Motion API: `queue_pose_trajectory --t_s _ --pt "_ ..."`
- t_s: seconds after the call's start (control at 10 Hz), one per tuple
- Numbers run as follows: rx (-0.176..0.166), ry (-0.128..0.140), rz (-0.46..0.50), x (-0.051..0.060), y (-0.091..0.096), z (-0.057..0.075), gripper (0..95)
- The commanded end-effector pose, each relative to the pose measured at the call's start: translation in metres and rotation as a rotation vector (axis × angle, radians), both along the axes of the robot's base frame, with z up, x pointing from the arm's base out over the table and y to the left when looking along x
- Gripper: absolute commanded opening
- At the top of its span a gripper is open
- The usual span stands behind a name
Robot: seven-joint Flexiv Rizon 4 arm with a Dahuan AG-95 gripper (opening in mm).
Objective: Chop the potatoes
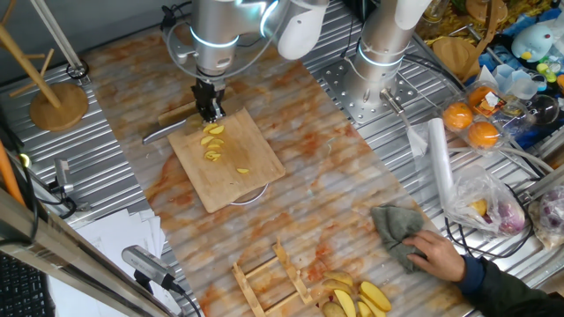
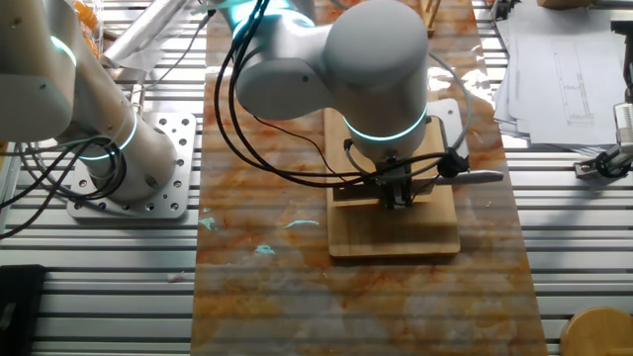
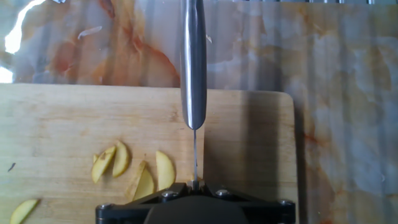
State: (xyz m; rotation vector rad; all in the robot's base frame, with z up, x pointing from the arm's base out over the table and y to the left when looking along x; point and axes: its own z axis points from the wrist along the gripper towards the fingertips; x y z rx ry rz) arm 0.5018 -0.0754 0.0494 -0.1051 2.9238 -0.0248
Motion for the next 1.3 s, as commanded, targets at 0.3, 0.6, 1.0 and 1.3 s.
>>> queue_pose_trajectory --t_s 0.3,0.6,1.0,1.3 --pt "0.041 0.003 0.011 0.007 -0.004 -0.025 0.0" --pt "0.036 0.006 0.018 0.007 -0.004 -0.021 0.0" --pt "0.043 0.014 0.021 0.006 -0.007 -0.028 0.0" --pt "0.027 -0.004 0.025 0.01 -0.003 -0.055 0.0"
